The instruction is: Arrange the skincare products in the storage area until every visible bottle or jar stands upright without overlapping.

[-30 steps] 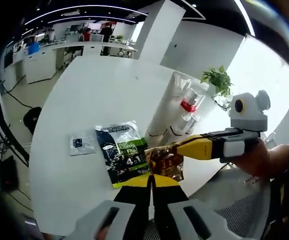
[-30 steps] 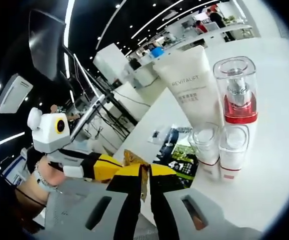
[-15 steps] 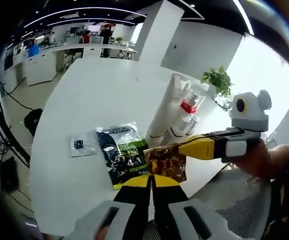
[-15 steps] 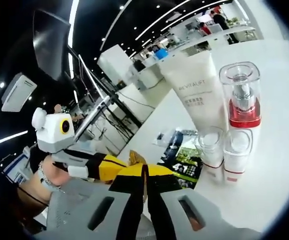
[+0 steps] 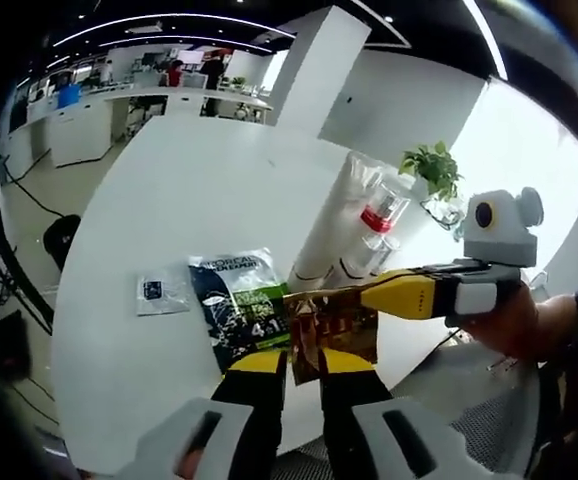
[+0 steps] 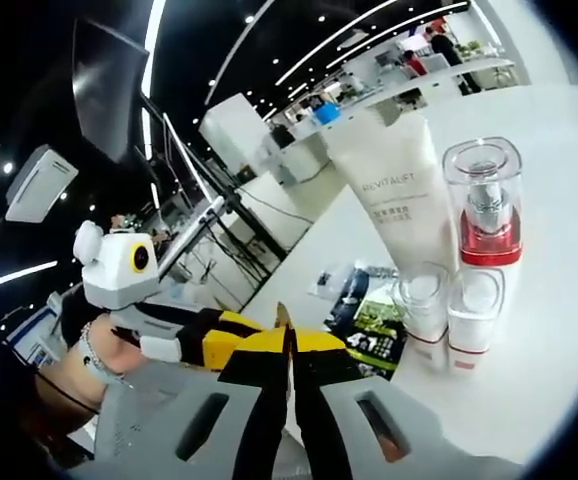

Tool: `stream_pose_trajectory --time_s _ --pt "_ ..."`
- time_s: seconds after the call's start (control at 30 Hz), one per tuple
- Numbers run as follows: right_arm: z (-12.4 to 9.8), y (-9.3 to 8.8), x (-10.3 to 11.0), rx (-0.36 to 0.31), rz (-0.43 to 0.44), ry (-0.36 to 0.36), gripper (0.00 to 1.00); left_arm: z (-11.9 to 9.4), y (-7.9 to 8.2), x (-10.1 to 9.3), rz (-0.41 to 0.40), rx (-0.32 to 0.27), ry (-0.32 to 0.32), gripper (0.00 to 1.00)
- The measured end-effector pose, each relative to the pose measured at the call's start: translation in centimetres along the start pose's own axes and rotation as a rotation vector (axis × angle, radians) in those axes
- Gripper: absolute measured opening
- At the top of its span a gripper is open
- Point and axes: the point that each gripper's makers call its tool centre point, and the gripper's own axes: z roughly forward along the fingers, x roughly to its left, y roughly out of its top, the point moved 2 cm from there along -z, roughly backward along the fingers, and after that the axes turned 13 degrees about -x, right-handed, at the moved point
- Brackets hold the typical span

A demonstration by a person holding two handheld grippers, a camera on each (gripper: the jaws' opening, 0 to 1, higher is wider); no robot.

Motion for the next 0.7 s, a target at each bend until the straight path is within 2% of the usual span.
stream_pose_trajectory --time_s 0.13,0.3,0.43,0.7 --pt "0.0 0.2 0.0 -0.008 0.002 0.000 0.00 0.1 -0.1 -0.2 -0.021 -0.001 -0.016 0.24" --pt "-0.1 0.2 0.0 -0.007 0.011 0.003 0.00 0.2 -0.2 -0.5 -0.003 -0.001 -0.027 0.30" --pt "-0.2 0.7 0.3 -0.034 0.026 0.018 0.00 0.4 -0.1 -0.9 -0.057 -0.002 -0.073 0.37" --pt "-0.2 0.7 0.7 -0.034 0.062 0.041 0.00 0.3 0.3 -1.3 -0.069 -0.027 -0.099 0.39"
